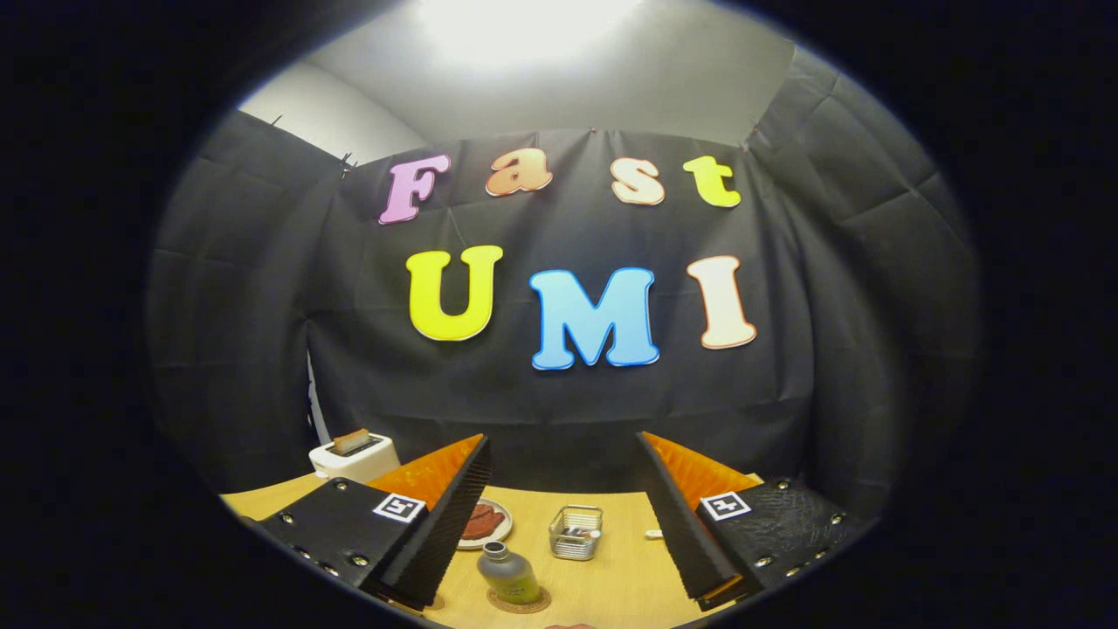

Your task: Take the bottle from table, then pour the juice into the cup, finally place the bottle on the coaster

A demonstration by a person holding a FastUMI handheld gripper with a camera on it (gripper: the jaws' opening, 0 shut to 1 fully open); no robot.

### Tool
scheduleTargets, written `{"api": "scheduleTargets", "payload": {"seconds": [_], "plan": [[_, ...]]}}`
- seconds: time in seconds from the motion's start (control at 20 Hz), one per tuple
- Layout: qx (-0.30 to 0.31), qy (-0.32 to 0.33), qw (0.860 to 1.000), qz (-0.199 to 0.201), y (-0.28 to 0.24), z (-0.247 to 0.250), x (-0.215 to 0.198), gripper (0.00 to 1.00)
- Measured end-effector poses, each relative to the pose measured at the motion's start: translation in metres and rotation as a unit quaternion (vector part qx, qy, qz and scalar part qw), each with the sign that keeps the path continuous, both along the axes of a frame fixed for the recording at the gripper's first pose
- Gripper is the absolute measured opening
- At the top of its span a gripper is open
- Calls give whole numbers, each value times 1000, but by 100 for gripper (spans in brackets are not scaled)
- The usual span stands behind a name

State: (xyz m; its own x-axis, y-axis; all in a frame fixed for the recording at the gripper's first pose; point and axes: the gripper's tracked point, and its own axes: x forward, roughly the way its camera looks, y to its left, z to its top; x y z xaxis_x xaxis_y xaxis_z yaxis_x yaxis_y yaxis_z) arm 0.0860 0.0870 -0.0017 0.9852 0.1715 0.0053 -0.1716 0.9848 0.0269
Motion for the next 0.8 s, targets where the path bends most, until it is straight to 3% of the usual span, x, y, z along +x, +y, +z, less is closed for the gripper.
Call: {"api": "scheduleTargets", "payload": {"seconds": [0.1, 0.4, 0.8], "plan": [[-3, -1, 1000, -22, -13, 19, 1, 99], [-29, -21, 999, -22, -30, 61, -4, 99], [-44, -16, 998, -30, -73, 35, -31, 99]]}}
